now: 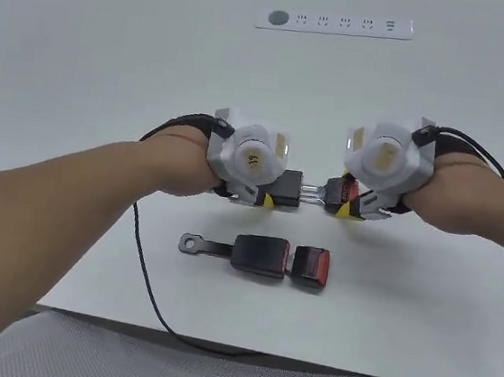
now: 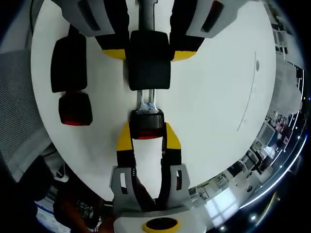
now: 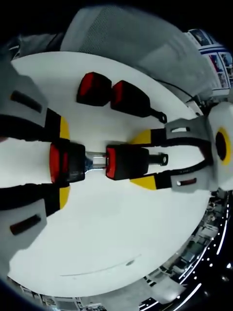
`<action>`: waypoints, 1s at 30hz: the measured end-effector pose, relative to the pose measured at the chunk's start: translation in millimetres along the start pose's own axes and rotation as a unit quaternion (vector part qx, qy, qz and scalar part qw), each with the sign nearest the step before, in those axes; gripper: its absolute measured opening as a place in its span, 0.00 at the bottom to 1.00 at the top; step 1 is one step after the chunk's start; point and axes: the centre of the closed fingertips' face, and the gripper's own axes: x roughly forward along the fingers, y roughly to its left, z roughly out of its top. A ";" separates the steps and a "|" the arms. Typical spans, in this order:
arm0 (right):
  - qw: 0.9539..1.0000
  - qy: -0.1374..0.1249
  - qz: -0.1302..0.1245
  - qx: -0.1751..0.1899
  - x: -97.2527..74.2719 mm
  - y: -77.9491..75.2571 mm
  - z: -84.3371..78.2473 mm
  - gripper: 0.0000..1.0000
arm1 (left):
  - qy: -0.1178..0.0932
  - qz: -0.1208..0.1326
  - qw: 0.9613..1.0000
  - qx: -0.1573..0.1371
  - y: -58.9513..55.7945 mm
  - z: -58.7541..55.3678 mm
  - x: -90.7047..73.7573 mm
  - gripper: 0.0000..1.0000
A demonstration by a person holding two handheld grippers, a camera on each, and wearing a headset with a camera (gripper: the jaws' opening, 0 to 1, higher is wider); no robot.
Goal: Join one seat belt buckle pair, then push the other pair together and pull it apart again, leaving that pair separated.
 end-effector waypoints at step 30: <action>0.999 -0.033 0.004 0.016 12.7 0.6 26.6 0.30 | -0.002 0.002 1.000 -0.005 0.8 0.5 2.9 0.31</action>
